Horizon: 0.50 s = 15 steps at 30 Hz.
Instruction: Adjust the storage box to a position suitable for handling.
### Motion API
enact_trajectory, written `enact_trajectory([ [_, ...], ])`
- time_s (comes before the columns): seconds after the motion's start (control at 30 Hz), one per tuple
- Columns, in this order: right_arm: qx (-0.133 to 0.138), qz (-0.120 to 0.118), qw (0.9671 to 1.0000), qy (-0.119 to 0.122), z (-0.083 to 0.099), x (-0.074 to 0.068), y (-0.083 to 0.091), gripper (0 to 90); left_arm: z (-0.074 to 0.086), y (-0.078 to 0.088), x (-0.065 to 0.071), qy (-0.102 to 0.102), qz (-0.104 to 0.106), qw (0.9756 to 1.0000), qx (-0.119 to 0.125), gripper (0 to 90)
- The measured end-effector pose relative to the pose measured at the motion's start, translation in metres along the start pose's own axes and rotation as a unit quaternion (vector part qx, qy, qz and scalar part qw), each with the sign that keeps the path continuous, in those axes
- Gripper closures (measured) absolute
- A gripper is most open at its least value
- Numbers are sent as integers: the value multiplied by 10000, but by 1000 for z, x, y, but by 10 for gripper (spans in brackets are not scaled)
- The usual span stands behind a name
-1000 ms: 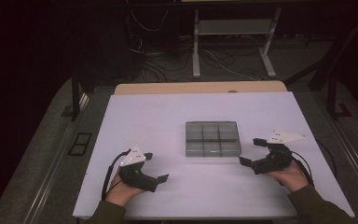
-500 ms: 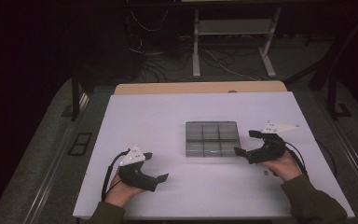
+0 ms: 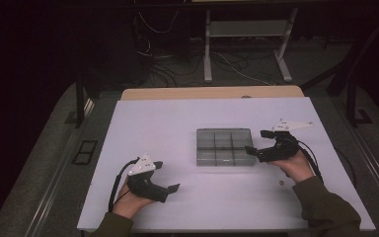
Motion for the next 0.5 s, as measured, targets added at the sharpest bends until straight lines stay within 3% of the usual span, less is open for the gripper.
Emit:
enact_trajectory([
  [0.03,-4,-54,10000,26,-4,1,-3,147,0,0,0,3,-11,10000,4,6],
  [0.23,-165,-57,9998,-26,-13,5,-14,156,0,0,0,-8,-23,10000,-2,6],
  [0.3,-216,-99,9997,-18,-17,5,-17,226,0,0,0,-7,-28,10000,-1,6],
  [0.5,-311,-204,9993,-94,-26,8,-26,314,0,0,-1,-1,-59,10000,23,4],
])
Point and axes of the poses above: each handheld gripper's, and its own axes: y roughly backward along the jaws, z roughly out of its underside, x roughly to its right, the point moved 4 cm from there along -y, roughly forward along the jaws, and after that the axes turned 7 degrees about -z, right-handed, at the moved point
